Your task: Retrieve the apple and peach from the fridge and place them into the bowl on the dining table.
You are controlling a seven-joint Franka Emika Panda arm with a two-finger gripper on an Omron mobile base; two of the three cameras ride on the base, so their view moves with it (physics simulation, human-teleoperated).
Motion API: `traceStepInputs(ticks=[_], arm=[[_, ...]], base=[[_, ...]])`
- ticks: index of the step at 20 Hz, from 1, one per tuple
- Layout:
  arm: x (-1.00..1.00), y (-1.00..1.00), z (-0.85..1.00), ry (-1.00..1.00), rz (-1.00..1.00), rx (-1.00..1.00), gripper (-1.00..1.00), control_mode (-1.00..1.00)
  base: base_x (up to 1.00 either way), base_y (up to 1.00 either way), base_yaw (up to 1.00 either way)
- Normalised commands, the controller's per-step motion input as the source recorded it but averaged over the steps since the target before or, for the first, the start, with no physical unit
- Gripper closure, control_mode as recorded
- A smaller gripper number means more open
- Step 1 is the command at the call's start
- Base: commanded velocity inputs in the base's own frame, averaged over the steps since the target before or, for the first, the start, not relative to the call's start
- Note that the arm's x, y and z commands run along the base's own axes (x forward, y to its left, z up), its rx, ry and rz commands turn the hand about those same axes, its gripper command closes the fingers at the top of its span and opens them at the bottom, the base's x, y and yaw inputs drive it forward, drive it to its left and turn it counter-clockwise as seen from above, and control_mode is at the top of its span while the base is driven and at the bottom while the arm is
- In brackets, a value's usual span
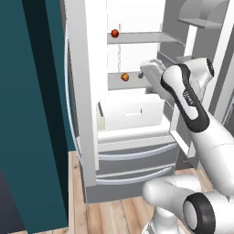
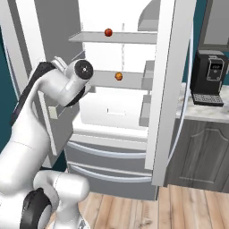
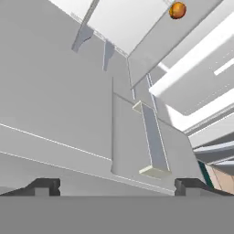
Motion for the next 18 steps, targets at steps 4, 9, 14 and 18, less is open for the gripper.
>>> traceStepInputs(ticks=[4, 9, 14, 18], arm=[[-0.86, -0.3, -0.05, -0.08, 0.0, -0.47, -1.0, -1.0], [-0.8, -0.16, -0.04, -0.08, 0.01, -0.47, -1.0, -1.0], [-0.73, -0.36, -0.18, -0.03, 0.03, -0.31, -1.0, -1.0], [-0.62, -0.44, -0.1, 0.0, 0.0, -0.17, -1.0, -1.0]], base=[[0.0, 0.0, 0.0], [0.0, 0.0, 0.0], [0.0, 0.0, 0.0], [0.0, 0.0, 0.0]])
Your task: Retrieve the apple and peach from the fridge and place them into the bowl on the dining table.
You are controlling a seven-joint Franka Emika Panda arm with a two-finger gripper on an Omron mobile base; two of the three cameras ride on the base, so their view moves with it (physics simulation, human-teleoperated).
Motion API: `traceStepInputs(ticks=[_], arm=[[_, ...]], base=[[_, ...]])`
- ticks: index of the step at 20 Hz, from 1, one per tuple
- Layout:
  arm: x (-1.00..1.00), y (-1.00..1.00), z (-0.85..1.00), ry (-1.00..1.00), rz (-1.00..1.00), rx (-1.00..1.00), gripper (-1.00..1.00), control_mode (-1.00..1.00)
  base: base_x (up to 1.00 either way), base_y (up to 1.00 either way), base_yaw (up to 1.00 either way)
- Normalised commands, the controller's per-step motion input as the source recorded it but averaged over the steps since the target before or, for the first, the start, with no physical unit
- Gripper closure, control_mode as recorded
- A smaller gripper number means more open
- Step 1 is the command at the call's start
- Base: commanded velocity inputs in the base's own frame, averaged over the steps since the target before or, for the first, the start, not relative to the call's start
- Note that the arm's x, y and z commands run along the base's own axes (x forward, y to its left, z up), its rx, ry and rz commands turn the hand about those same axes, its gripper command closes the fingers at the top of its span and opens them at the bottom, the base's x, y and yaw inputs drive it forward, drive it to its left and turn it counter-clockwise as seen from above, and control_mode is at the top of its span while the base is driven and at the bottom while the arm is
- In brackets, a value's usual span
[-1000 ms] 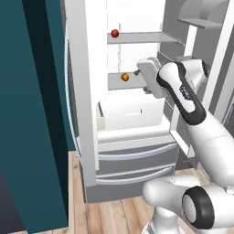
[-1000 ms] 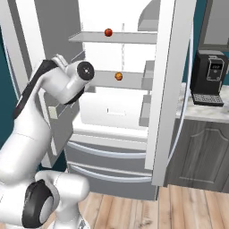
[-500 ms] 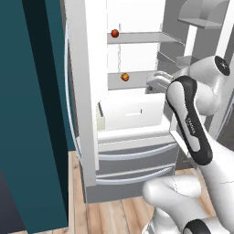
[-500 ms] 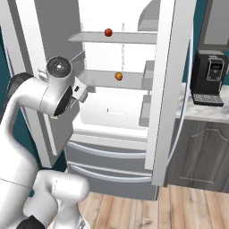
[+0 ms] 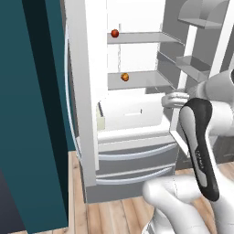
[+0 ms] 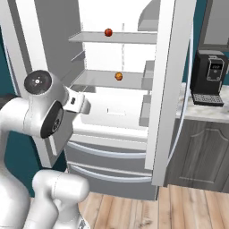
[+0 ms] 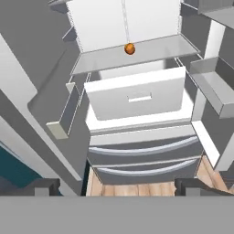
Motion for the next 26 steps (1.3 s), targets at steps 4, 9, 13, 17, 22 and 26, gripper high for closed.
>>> traceStepInputs(ticks=[4, 9, 13, 17, 22, 26], arm=[[-0.6, -0.39, 0.0, 0.0, 0.0, -0.08, -1.0, -1.0], [-0.71, -0.34, 0.0, -0.04, 0.0, -0.06, -1.0, -1.0], [-0.56, -0.14, 0.0, -0.07, 0.0, -0.1, -1.0, -1.0], [-0.16, 0.0, 0.0, 0.0, 0.0, -0.13, -1.0, -1.0], [0.03, 0.02, 0.0, 0.0, 0.0, -0.03, -1.0, -1.0], [0.23, 0.0, 0.0, 0.0, 0.0, 0.0, -1.0, -1.0]], base=[[0.0, 0.0, 0.0], [0.0, 0.0, 0.0], [0.0, 0.0, 0.0], [0.0, 0.0, 0.0], [0.0, 0.0, 0.0], [0.0, 0.0, 0.0]])
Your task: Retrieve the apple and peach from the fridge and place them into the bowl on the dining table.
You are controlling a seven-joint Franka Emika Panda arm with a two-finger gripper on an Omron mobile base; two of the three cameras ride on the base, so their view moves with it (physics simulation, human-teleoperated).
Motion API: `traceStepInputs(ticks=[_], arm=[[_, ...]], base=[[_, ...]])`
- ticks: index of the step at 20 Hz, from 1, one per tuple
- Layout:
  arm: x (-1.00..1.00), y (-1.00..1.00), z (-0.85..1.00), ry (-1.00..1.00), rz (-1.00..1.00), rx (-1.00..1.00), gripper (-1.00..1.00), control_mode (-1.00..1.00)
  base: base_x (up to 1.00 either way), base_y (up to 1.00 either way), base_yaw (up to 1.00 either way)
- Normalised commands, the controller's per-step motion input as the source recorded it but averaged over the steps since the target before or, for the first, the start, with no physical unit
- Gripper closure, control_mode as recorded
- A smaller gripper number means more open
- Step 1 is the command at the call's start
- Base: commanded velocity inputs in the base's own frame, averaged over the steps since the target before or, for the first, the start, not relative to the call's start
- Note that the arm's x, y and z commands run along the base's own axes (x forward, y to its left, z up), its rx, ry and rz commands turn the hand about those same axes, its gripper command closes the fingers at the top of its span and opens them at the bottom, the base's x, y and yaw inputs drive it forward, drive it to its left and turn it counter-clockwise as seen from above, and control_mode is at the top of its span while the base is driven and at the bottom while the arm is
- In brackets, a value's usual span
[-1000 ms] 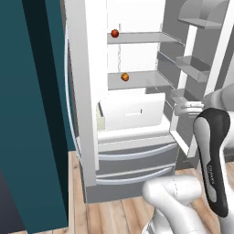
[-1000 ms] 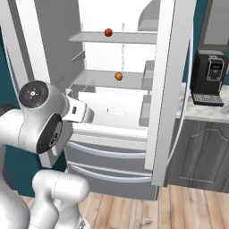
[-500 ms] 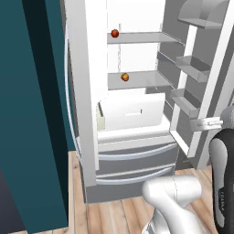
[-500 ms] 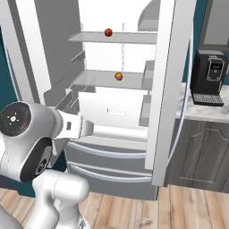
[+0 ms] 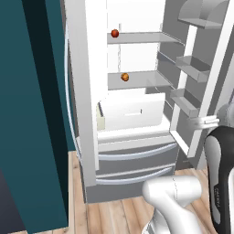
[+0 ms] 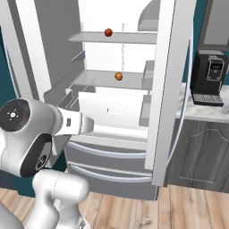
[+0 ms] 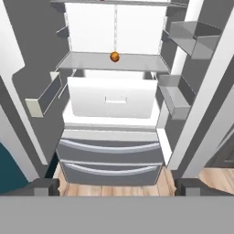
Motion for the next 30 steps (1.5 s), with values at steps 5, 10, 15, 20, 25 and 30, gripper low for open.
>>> traceStepInputs(ticks=[5, 10, 15, 20, 25, 30], arm=[[0.53, 0.03, 0.0, 0.01, 0.0, 0.0, -1.0, -1.0], [0.24, 0.0, 0.0, 0.0, 0.0, 0.0, -1.0, -1.0], [0.0, 0.0, 0.0, 0.0, 0.0, 0.0, -1.0, -1.0], [-0.37, 0.0, 0.0, -0.08, 0.01, -0.01, -1.0, -1.0], [-0.43, 0.0, 0.0, -0.12, 0.0, -0.02, -1.0, -1.0], [0.0, 0.0, 0.0, 0.0, 0.0, 0.0, -1.0, 1.0]], base=[[0.0, 0.0, 0.0], [0.0, 0.0, 0.0], [0.0, 0.0, 0.0], [0.0, 0.0, 0.0], [0.0, 0.0, 0.0], [0.01, 0.0, 0.0]])
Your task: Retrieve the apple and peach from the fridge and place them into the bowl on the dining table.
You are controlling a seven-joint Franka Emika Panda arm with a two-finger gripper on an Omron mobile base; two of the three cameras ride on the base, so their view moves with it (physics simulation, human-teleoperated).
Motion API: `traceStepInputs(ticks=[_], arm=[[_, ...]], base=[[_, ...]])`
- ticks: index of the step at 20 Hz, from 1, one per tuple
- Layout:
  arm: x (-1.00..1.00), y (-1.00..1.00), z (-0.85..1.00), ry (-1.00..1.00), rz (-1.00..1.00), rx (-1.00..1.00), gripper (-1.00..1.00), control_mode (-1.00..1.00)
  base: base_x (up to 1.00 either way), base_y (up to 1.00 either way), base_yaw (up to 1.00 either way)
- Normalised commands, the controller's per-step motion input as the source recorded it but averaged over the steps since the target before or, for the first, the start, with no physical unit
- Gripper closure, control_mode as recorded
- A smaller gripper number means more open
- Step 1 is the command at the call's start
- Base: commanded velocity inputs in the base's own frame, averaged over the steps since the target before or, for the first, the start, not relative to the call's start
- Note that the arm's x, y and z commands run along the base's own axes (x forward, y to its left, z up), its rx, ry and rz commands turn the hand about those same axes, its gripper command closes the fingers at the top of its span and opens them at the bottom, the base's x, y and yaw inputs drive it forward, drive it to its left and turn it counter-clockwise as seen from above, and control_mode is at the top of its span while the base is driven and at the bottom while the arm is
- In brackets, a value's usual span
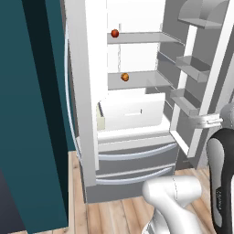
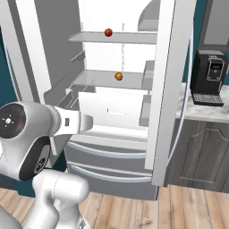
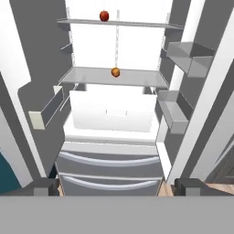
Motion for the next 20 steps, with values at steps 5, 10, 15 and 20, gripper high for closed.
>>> traceStepInputs(ticks=[5, 10, 15, 20], arm=[[0.0, 0.0, 0.0, 0.0, 0.0, 0.0, -1.0, 1.0], [0.0, 0.0, 0.0, 0.0, 0.0, 0.0, -1.0, 1.0], [0.0, 0.0, 0.0, 0.0, 0.0, 0.0, -1.0, 1.0], [0.0, 0.0, 0.0, 0.0, 0.0, 0.0, -1.0, 1.0]], base=[[0.27, 0.0, 0.0], [0.52, 0.02, 0.0], [0.81, 0.11, 0.0], [0.85, 0.13, 0.0]])
